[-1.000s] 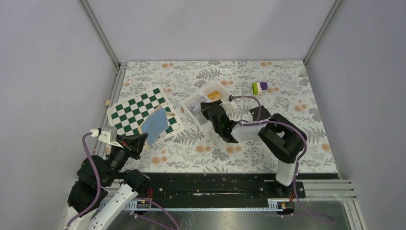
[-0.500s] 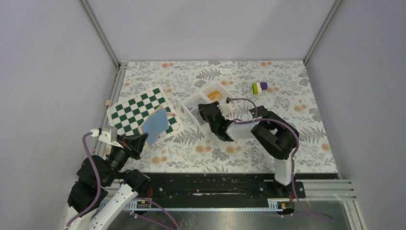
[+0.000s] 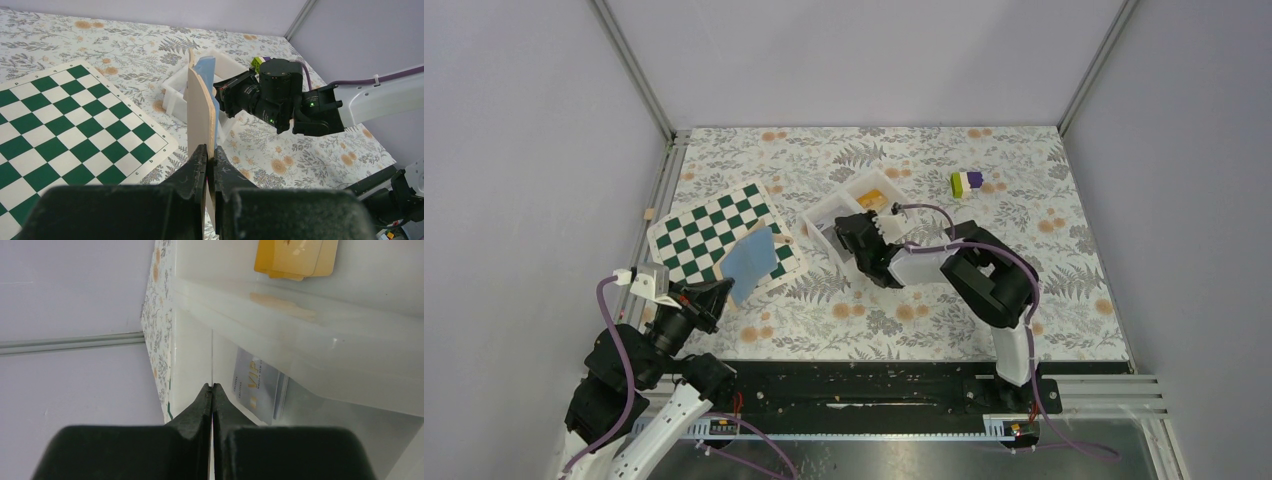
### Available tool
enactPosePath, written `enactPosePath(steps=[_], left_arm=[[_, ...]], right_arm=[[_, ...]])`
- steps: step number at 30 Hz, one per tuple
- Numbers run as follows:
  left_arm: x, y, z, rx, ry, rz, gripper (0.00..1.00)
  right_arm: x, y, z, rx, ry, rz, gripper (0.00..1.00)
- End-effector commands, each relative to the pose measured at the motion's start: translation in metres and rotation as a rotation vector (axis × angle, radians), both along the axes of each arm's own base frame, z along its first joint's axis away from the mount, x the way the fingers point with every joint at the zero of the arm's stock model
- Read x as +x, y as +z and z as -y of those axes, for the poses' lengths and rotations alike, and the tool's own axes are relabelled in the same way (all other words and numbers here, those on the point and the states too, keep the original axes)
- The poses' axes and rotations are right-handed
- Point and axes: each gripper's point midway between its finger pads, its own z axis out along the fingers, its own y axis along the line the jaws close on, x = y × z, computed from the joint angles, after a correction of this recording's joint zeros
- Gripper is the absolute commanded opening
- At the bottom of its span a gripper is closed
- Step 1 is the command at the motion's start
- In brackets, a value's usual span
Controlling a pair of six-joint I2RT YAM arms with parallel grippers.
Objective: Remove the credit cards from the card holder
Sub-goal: Place the credit card in the storage box.
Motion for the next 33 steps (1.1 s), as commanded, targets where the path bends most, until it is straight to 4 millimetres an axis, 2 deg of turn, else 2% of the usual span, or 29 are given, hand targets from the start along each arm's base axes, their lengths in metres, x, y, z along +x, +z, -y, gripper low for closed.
enactPosePath(steps=[1, 7, 16, 28, 33], left_arm=[[-0.001, 0.016, 0.003, -0.015, -0.020, 0.041, 0.00], [-0.001, 0.015, 0.003, -0.015, -0.023, 0.040, 0.00], [-0.001, 0.014, 0.005, -0.011, -0.027, 0.034, 0.00], [-0.002, 0.015, 0.006, -0.016, -0.039, 0.040, 0.00], [-0.001, 0.015, 0.006, -0.015, -0.035, 0.037, 0.00]], right_arm=[[0.012, 0.000, 0.002, 0.016, -0.068, -0.015, 0.00], [0.019, -0.007, -0.003, 0.033, -0.070, -0.037, 0.01], [0.025, -0.020, 0.004, 0.008, -0.093, -0.082, 0.04], [0.028, -0.032, 0.000, 0.010, -0.080, -0.121, 0.07], [0.028, -0.035, 0.001, 0.005, -0.072, -0.139, 0.13]])
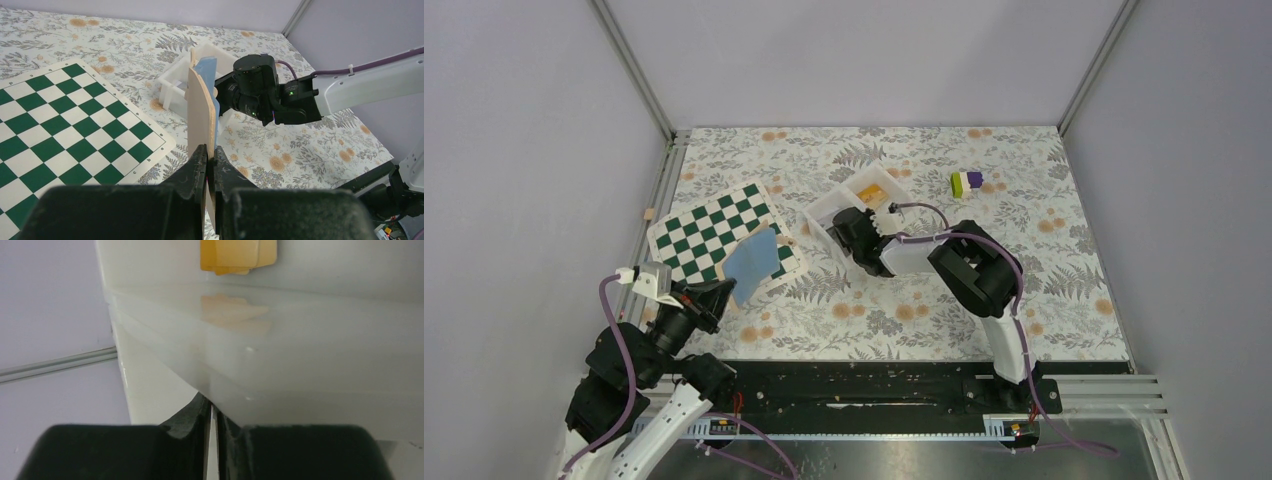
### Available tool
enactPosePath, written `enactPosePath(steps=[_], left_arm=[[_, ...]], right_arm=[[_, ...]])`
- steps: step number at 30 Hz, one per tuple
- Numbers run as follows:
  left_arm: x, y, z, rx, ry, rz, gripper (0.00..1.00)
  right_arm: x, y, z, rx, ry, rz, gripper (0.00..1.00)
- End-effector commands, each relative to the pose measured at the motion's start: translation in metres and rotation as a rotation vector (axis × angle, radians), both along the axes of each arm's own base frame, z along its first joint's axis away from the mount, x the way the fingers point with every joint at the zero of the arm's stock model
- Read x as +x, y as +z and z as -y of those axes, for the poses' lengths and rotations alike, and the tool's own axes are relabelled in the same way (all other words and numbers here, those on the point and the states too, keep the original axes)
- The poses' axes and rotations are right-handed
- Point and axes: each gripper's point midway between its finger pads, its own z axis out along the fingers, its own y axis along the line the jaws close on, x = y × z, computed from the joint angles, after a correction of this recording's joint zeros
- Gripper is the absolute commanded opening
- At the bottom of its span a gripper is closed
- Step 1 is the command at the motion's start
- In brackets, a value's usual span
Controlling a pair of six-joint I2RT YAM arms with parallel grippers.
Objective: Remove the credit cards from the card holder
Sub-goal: Place the credit card in the storage box.
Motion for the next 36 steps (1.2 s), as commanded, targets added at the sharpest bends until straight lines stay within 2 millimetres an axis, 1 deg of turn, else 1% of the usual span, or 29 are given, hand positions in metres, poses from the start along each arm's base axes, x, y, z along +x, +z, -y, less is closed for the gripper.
enactPosePath(steps=[1, 3, 6, 13, 16, 18, 22, 26, 29, 32, 34, 36], left_arm=[[-0.001, 0.016, 0.003, -0.021, -0.020, 0.044, 0.00], [-0.001, 0.016, 0.003, -0.020, -0.018, 0.043, 0.00], [-0.001, 0.016, 0.003, -0.019, -0.019, 0.041, 0.00], [0.001, 0.015, 0.004, -0.015, -0.017, 0.035, 0.00], [0.001, 0.014, 0.004, -0.013, -0.017, 0.033, 0.00], [0.001, 0.014, 0.004, -0.013, -0.015, 0.033, 0.00], [0.002, 0.014, 0.003, -0.012, -0.012, 0.031, 0.00], [0.003, 0.014, 0.003, -0.011, -0.006, 0.027, 0.00], [0.003, 0.013, 0.003, -0.011, -0.005, 0.025, 0.00], [0.003, 0.013, 0.002, -0.009, -0.001, 0.021, 0.00], [0.003, 0.013, 0.002, -0.010, -0.001, 0.021, 0.00], [0.003, 0.014, 0.003, -0.017, -0.003, 0.019, 0.00]], right_arm=[[0.007, -0.001, 0.003, 0.006, -0.019, -0.021, 0.16], [0.006, 0.000, 0.004, -0.002, -0.014, -0.023, 0.22], [0.006, 0.007, 0.007, -0.031, -0.003, -0.005, 0.26], [0.005, 0.042, 0.017, -0.121, 0.039, 0.057, 0.35], [0.003, 0.056, 0.021, -0.129, 0.050, 0.079, 0.37], [0.002, 0.062, 0.022, -0.130, 0.056, 0.089, 0.39], [-0.002, 0.068, 0.026, -0.135, 0.063, 0.099, 0.40], [-0.005, 0.078, 0.029, -0.174, 0.093, 0.127, 0.39], [-0.007, 0.086, 0.027, -0.230, 0.167, 0.161, 0.39], [-0.008, 0.102, 0.016, -0.274, 0.300, 0.237, 0.38], [-0.013, 0.114, 0.010, -0.285, 0.402, 0.285, 0.38], [-0.023, 0.127, 0.008, -0.330, 0.503, 0.334, 0.40]])
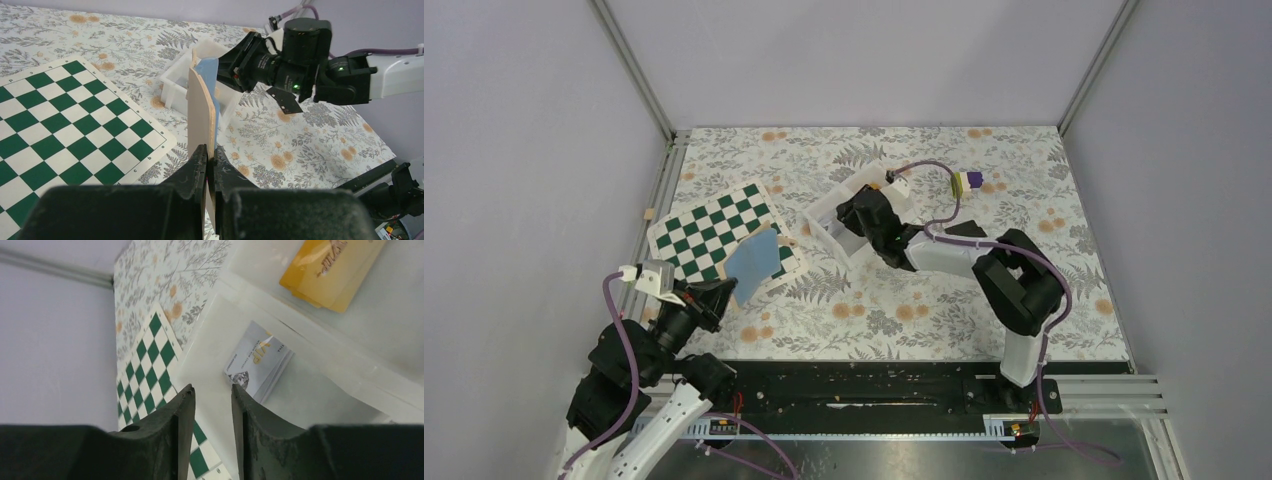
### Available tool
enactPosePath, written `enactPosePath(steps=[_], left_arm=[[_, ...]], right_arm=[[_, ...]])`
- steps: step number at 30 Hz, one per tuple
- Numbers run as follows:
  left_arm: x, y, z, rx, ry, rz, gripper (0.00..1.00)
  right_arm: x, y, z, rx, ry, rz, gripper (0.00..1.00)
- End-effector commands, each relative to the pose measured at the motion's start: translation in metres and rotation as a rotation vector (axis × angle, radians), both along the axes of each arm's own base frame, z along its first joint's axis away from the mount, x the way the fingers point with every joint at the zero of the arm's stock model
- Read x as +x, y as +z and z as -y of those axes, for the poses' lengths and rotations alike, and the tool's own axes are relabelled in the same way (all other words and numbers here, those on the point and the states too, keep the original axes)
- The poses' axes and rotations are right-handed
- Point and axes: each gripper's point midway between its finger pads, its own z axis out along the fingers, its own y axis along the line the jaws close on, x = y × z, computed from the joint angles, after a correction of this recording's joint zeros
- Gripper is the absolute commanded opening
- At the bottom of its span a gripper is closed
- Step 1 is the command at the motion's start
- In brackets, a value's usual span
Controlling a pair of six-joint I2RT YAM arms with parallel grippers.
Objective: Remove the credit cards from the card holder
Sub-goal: Place the credit card in the storage box, then place the card holder at the center of the board.
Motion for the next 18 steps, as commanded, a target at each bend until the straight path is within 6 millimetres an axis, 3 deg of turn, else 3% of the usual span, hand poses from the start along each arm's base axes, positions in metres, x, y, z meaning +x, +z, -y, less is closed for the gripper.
enactPosePath(steps=[1, 4, 10, 12, 18], left_arm=[[0.000, 0.017, 0.003, -0.032, -0.012, 0.029, 0.00], [-0.003, 0.020, 0.009, -0.053, -0.040, 0.011, 0.00], [-0.017, 0.029, 0.036, -0.127, -0.198, -0.032, 0.00], [-0.024, 0.033, 0.049, -0.149, -0.276, -0.033, 0.00], [-0.045, 0.039, 0.094, -0.209, -0.555, -0.088, 0.00]], right_arm=[[-0.015, 0.066, -0.006, -0.074, 0.277, 0.182, 0.42], [-0.045, 0.099, 0.000, -0.103, 0.455, 0.277, 0.48], [-0.151, 0.142, -0.011, 0.042, 0.947, 0.532, 0.72], [-0.178, 0.154, -0.007, 0.133, 1.025, 0.576, 0.80], [-0.231, 0.175, 0.010, 0.297, 1.152, 0.637, 0.83]])
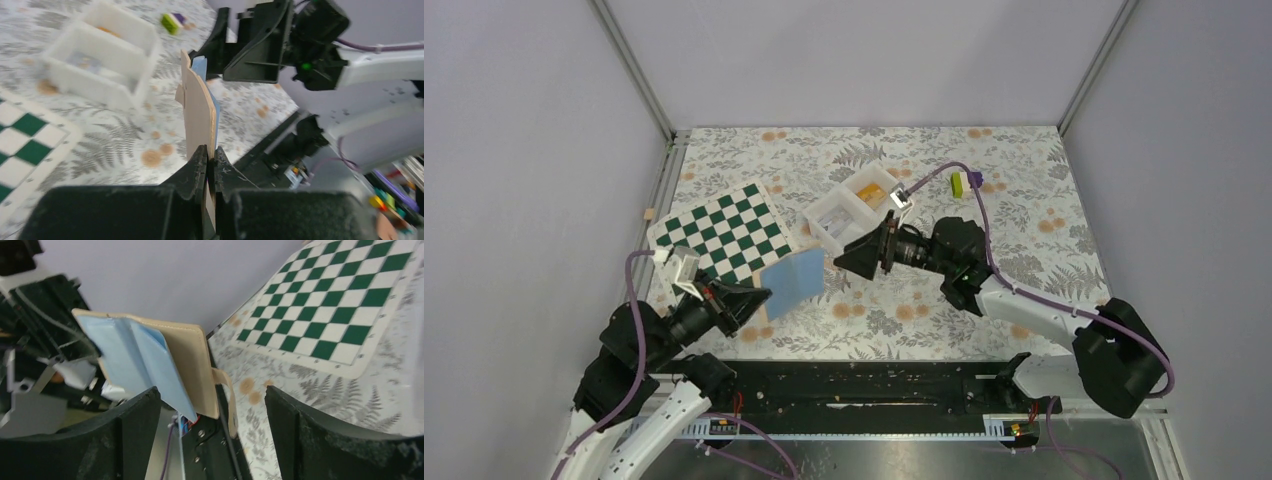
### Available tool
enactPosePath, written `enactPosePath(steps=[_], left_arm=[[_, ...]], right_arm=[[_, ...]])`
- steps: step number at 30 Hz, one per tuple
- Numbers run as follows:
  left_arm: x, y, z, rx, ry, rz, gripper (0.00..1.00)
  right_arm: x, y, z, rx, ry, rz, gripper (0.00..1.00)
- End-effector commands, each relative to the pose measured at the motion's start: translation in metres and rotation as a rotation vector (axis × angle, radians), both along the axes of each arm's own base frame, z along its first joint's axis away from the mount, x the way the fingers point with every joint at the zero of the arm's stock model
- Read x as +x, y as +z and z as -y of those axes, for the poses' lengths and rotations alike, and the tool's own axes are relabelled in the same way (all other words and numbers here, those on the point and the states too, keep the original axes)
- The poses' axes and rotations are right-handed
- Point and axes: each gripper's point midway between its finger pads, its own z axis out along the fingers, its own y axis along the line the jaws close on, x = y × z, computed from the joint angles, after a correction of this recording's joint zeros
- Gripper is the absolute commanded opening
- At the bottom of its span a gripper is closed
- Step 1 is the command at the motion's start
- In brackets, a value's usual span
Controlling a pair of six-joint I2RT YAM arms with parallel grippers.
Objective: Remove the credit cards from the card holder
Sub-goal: Place the card holder at the center of the board.
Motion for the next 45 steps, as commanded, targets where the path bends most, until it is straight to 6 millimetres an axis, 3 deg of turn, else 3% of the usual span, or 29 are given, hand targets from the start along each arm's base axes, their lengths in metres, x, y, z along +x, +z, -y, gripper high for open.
enactPosePath(steps=[1, 2, 4, 9, 12, 18, 20, 21, 23, 25, 26, 29, 32, 34, 39, 42, 45], left_arm=[[-0.026, 0.030, 0.046, -0.132, -0.304, 0.005, 0.00], [-0.029, 0.030, 0.053, -0.146, -0.348, -0.013, 0.00], [-0.031, 0.029, 0.063, -0.168, -0.408, -0.048, 0.00], [-0.032, 0.028, 0.072, -0.217, -0.458, -0.072, 0.00], [-0.030, 0.027, 0.074, -0.241, -0.453, -0.078, 0.00], [-0.024, 0.019, 0.081, -0.267, -0.464, -0.113, 0.00], [-0.022, 0.018, 0.083, -0.270, -0.464, -0.124, 0.00], [-0.021, 0.017, 0.083, -0.267, -0.460, -0.132, 0.00], [-0.016, 0.013, 0.083, -0.251, -0.435, -0.150, 0.00], [-0.009, 0.005, 0.081, -0.218, -0.390, -0.167, 0.00], [-0.005, 0.001, 0.079, -0.199, -0.364, -0.175, 0.04], [0.006, -0.011, 0.071, -0.147, -0.277, -0.201, 0.19], [0.012, -0.020, 0.063, -0.098, -0.211, -0.215, 0.48], [0.017, -0.022, 0.056, -0.064, -0.168, -0.206, 0.56], [0.026, -0.014, 0.042, 0.018, -0.090, -0.159, 0.66], [0.031, -0.010, 0.034, 0.081, -0.057, -0.130, 0.87], [0.037, -0.012, 0.027, 0.167, -0.037, -0.107, 0.99]], right_arm=[[-0.056, 0.040, 0.007, 0.131, 0.242, 0.097, 0.83], [-0.062, 0.042, 0.010, 0.135, 0.266, 0.102, 0.84], [-0.073, 0.045, 0.015, 0.140, 0.300, 0.104, 0.99], [-0.085, 0.034, 0.029, 0.102, 0.282, 0.118, 1.00], [-0.099, 0.037, 0.036, 0.110, 0.328, 0.133, 0.97], [-0.115, 0.037, 0.038, 0.117, 0.412, 0.054, 0.82], [-0.119, 0.037, 0.039, 0.122, 0.434, 0.031, 0.72], [-0.120, 0.038, 0.039, 0.132, 0.439, 0.021, 0.60], [-0.120, 0.041, 0.040, 0.154, 0.433, 0.002, 0.28], [-0.117, 0.042, 0.040, 0.160, 0.418, -0.028, 0.04], [-0.115, 0.040, 0.040, 0.154, 0.407, -0.051, 0.00], [-0.103, 0.025, 0.041, 0.108, 0.356, -0.134, 0.00], [-0.093, 0.001, 0.045, 0.037, 0.316, -0.213, 0.00], [-0.090, -0.013, 0.047, 0.001, 0.305, -0.241, 0.00], [-0.087, -0.055, 0.053, -0.119, 0.287, -0.333, 0.00], [-0.079, -0.088, 0.057, -0.217, 0.250, -0.383, 0.00], [-0.068, -0.118, 0.061, -0.309, 0.217, -0.433, 0.01]])
